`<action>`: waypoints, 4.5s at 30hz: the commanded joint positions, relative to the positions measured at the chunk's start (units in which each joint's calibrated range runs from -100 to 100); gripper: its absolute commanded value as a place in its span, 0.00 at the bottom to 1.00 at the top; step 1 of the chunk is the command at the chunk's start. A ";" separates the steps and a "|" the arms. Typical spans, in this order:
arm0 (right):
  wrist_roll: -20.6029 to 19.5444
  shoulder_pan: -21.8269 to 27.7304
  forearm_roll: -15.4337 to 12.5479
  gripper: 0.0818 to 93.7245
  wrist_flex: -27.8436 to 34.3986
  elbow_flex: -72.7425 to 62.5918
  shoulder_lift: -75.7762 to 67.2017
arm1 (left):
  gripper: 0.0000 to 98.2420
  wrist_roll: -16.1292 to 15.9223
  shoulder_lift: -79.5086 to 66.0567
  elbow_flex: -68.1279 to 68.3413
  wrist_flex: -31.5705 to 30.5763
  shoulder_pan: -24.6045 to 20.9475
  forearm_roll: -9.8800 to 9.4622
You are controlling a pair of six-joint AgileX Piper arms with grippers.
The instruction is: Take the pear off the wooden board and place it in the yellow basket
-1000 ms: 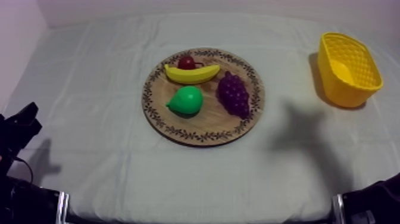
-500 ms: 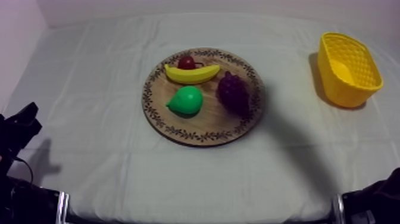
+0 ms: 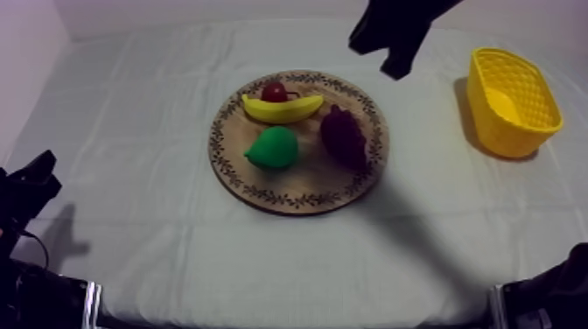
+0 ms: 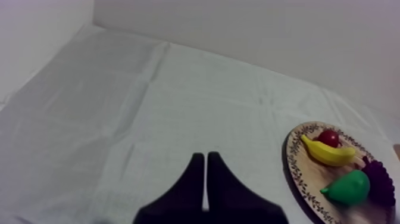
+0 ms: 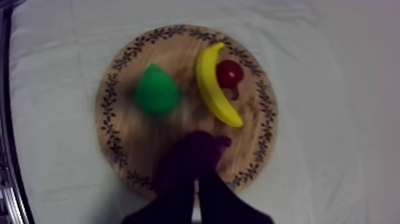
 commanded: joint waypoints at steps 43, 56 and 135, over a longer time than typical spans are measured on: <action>-2.79 -6.15 2.09 0.91 -0.60 -18.61 38.32 | 0.00 0.01 0.00 0.05 -0.01 -0.01 0.01; -2.92 -6.93 1.77 0.77 -1.52 -21.26 44.62 | 0.00 0.01 0.00 0.05 -0.01 -0.01 0.01; -6.38 39.04 1.56 0.81 -0.99 6.46 6.22 | 0.00 0.01 0.00 0.05 -0.01 -0.01 0.01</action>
